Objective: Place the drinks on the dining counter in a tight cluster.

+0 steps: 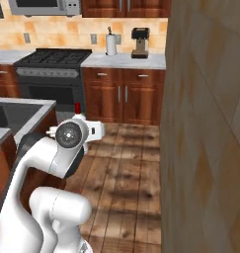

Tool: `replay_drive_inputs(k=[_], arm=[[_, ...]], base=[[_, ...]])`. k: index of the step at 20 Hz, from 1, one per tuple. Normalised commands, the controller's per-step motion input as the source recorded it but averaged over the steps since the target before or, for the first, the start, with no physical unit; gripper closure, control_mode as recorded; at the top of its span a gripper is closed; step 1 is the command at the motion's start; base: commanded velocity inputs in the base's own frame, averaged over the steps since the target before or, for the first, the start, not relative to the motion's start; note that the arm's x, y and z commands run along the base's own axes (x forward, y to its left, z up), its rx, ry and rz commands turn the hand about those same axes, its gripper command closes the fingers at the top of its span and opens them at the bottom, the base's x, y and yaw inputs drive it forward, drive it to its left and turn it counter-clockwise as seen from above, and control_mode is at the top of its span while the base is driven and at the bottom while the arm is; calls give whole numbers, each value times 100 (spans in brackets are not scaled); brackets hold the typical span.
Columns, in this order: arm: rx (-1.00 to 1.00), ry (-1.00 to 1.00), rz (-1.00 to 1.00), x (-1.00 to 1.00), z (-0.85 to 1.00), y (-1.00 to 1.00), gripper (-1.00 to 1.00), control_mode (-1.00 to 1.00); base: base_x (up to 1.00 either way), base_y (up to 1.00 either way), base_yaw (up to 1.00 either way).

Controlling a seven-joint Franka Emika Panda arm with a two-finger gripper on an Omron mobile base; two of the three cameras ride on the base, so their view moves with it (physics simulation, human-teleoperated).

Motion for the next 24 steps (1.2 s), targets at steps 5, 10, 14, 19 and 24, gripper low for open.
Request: replay_drive_inputs(k=[5, 10, 14, 19, 24], arm=[[0, 0, 0, 0, 0, 0, 100, 100], [0, 0, 0, 0, 0, 0, 100, 100], [0, 0, 0, 0, 0, 0, 100, 100], [0, 0, 0, 0, 0, 0, 100, 100], [0, 0, 0, 0, 0, 0, 100, 100]], base=[[-81, 6, 3], [-72, 16, 8], [-17, 68, 12], [-2, 65, 9], [-2, 62, 9]])
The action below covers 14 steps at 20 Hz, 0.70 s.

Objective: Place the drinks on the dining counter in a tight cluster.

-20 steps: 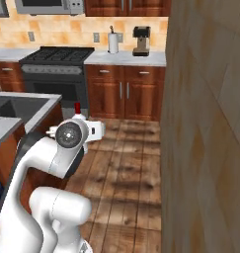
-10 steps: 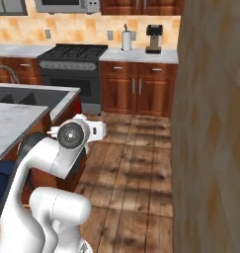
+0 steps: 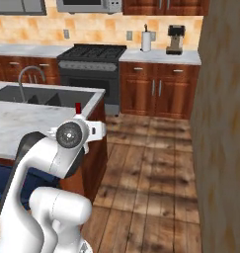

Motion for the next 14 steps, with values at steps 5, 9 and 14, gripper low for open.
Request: replay_drive_inputs(k=[5, 9, 14], arm=[[0, 0, 0, 0, 0, 0, 100, 100], [0, 0, 0, 0, 0, 0, 100, 100], [0, 0, 0, 0, 0, 0, 100, 100]], base=[[-9, 57, 12], [-18, 52, 2], [-18, 61, -2]])
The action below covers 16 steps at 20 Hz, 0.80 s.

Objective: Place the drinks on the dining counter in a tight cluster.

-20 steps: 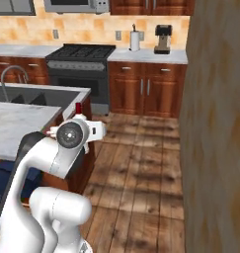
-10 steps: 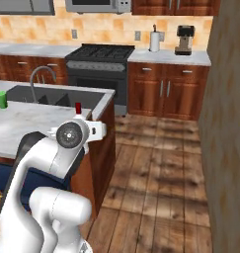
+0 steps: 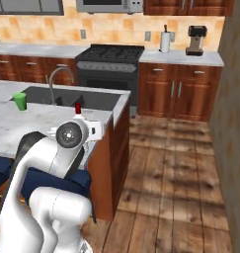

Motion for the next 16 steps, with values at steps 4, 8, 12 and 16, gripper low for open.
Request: replay_drive_inputs(k=[4, 8, 12, 16], arm=[[0, 0, 0, 0, 0, 0, 100, 100], [0, 0, 0, 0, 0, 0, 100, 100], [0, 0, 0, 0, 0, 0, 100, 100], [0, 0, 0, 0, 0, 0, 100, 100]], base=[[-12, 74, -18], [-11, 73, -19], [-6, 79, -12], [0, 81, 0]])
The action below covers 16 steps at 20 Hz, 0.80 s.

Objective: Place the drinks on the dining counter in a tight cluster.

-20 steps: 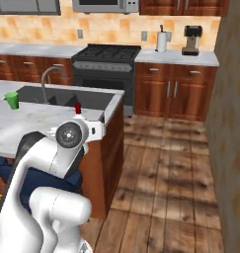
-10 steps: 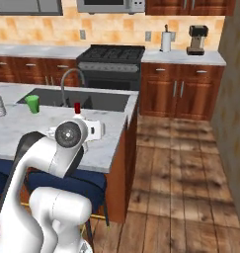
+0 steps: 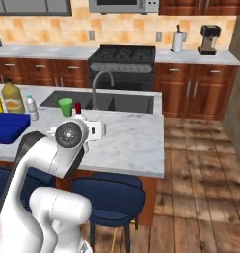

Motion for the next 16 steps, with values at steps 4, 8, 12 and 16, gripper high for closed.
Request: replay_drive_inputs(k=[4, 8, 12, 16], arm=[[0, 0, 0, 0, 0, 0, 100, 100], [0, 0, 0, 0, 0, 0, 100, 100], [0, 0, 0, 0, 0, 0, 100, 100], [0, 0, 0, 0, 0, 0, 100, 100]], base=[[2, 75, 4], [23, 63, 4], [38, 55, 1], [38, 44, 6]])
